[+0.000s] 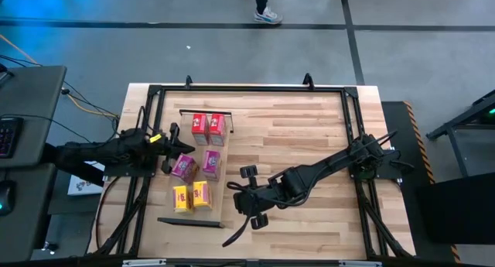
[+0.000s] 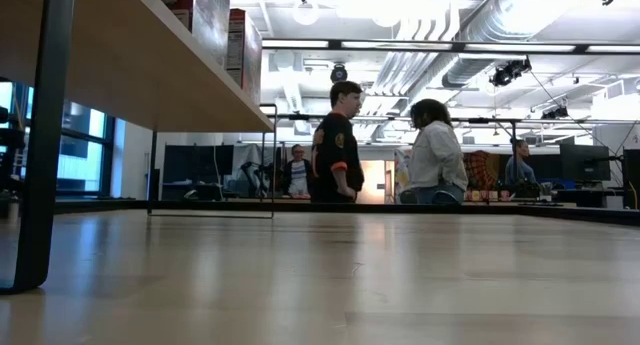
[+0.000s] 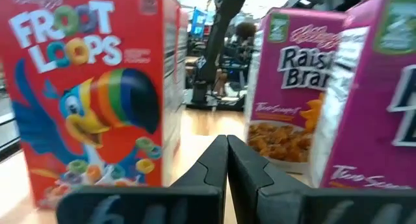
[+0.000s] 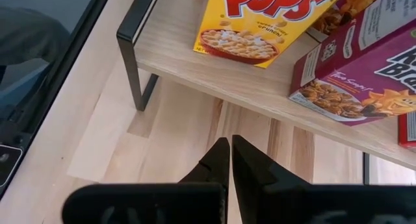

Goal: Stack cereal on shelf
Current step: Return to Home Position

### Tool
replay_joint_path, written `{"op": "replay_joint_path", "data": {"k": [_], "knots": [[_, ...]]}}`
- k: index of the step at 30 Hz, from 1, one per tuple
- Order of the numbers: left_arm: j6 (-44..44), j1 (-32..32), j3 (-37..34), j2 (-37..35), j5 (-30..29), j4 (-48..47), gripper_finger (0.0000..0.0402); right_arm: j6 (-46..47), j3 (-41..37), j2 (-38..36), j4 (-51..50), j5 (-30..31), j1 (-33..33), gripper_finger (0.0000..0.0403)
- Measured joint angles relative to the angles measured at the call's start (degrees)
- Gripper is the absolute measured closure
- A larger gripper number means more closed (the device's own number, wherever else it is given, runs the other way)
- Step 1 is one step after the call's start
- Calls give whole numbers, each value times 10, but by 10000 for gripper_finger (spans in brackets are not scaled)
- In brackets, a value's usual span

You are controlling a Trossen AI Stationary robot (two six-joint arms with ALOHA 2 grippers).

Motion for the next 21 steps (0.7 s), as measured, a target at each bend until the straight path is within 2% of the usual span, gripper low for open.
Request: {"op": "replay_joint_path", "data": {"k": [6,13,18,21], "knots": [[0,0,0,1,11,-8,401,0,0,0,0,0,0,403],[10,0,0,0,-18,-12,401,-5,0,0,-6,-3,0,403],[-30,0,0,2,-28,-15,402,11,0,0,-38,-49,-2,403],[-34,0,0,2,-28,-14,402,38,0,0,-73,-56,-4,403]]}}
